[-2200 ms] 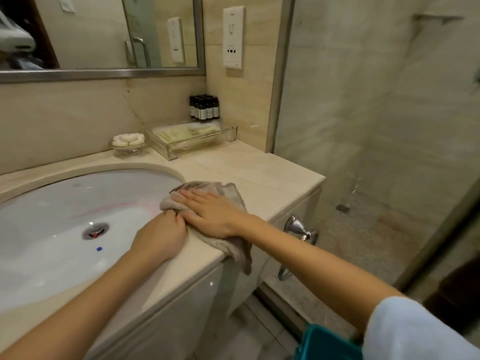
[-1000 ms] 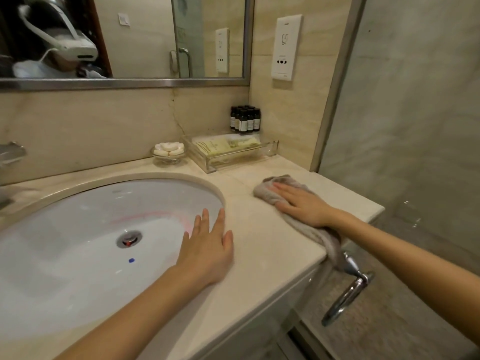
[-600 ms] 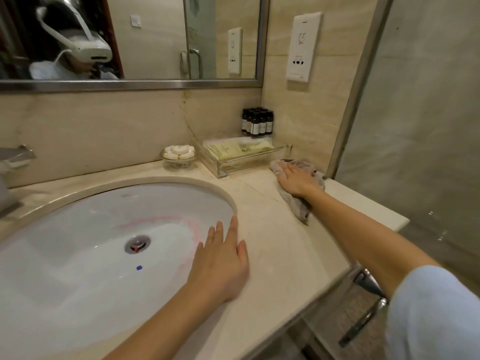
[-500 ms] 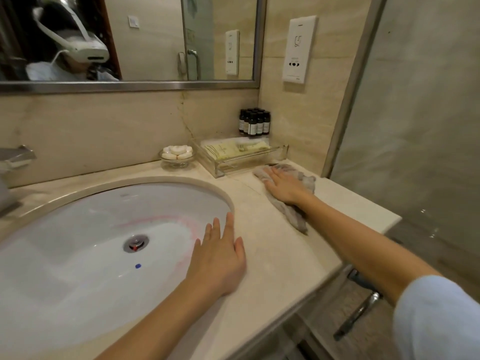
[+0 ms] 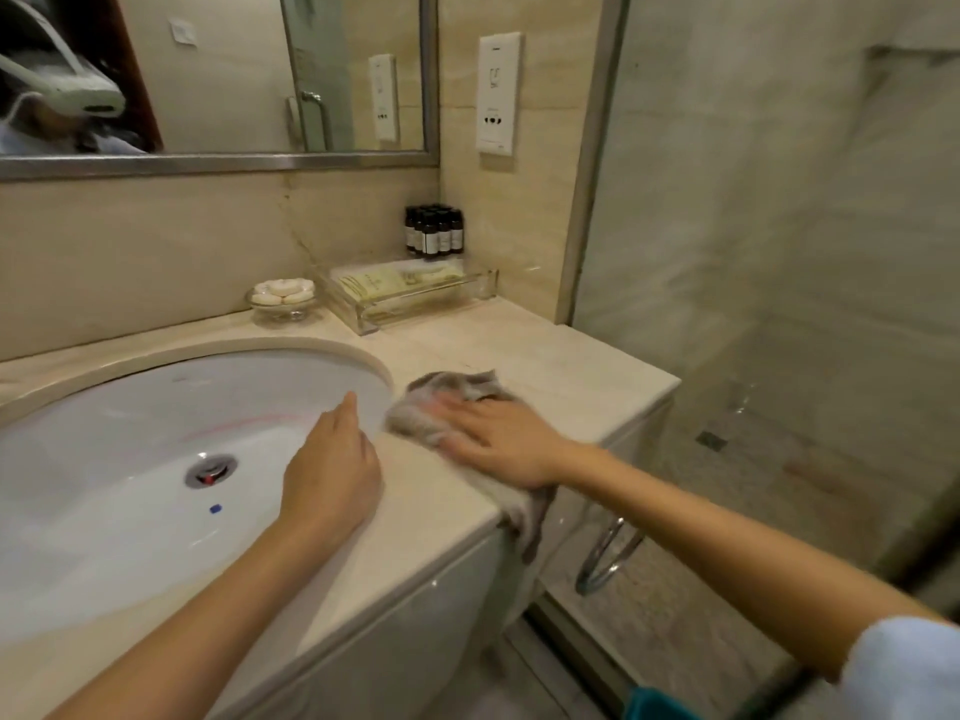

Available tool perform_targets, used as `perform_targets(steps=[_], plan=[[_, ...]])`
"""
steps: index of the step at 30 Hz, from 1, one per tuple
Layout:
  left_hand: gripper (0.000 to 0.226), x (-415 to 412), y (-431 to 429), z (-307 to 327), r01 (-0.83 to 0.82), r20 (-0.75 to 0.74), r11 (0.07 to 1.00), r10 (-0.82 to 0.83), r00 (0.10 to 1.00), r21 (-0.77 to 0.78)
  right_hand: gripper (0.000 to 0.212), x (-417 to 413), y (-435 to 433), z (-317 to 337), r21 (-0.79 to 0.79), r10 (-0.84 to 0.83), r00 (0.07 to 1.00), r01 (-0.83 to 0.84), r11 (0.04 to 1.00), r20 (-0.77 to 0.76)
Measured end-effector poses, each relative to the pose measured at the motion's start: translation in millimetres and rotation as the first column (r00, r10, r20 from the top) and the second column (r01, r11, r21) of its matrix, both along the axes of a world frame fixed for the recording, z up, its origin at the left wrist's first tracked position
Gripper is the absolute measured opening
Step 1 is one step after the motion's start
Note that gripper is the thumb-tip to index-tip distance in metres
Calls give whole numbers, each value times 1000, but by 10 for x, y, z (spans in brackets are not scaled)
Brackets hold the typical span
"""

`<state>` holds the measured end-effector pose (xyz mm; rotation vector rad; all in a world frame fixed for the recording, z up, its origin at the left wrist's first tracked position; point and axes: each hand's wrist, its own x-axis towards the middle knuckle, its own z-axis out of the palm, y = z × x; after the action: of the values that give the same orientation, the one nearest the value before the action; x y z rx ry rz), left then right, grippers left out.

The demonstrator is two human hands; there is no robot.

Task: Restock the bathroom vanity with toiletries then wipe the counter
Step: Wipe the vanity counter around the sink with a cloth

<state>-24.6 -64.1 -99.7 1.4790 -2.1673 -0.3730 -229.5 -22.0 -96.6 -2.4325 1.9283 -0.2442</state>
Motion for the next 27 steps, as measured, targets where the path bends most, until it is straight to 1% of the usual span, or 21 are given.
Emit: perform_targets(steps=[2,4,5,7,8,12,14,15,17,19,22,24,25,27], plan=[[46,-38,-48,-47,44,65,999,-45,997,22,56,-631,29,42,-20,-204,979,204,979,-1],[43,-54,-122,-100,89,95,996,-90,991,15,55,-1280,35,83,23,-406,914,406,913,-1],[41,-52,-157,-122,98,106,995,-99,989,12,56,-1523,39,83,51,-475,880,474,879,0],[40,-46,-191,-140,81,117,997,-81,990,5,58,-1772,39,42,56,-549,836,547,835,14],[39,-42,-196,-142,70,120,998,-69,990,-5,58,-1801,34,12,34,-568,823,567,823,30],[36,-37,-148,-128,44,106,997,-38,994,-61,54,-1508,143,-39,-77,-616,784,621,780,75],[35,-51,-130,-104,30,111,996,-21,994,-79,54,-1185,282,-75,-99,-601,792,610,786,108],[34,-59,-118,-87,24,121,995,-13,993,-93,57,-954,359,-108,-105,-572,811,584,805,126],[33,-52,-74,-52,7,150,993,11,989,-116,67,-387,502,-173,-135,-481,860,503,853,168],[32,-17,6,-25,1,175,995,18,984,-103,74,218,633,-219,-174,-404,894,436,883,194],[33,222,109,-13,29,207,998,-16,978,-60,70,1096,833,-262,-198,-271,934,319,927,235],[30,597,121,-14,29,269,998,-12,963,-60,64,1576,931,-303,-205,-172,953,226,952,249],[31,840,117,-4,6,295,998,14,955,-68,61,1757,955,-315,-220,-126,961,182,958,246],[37,1393,97,6,-90,298,995,102,949,-53,57,1972,947,-297,-261,-36,975,94,961,221]])
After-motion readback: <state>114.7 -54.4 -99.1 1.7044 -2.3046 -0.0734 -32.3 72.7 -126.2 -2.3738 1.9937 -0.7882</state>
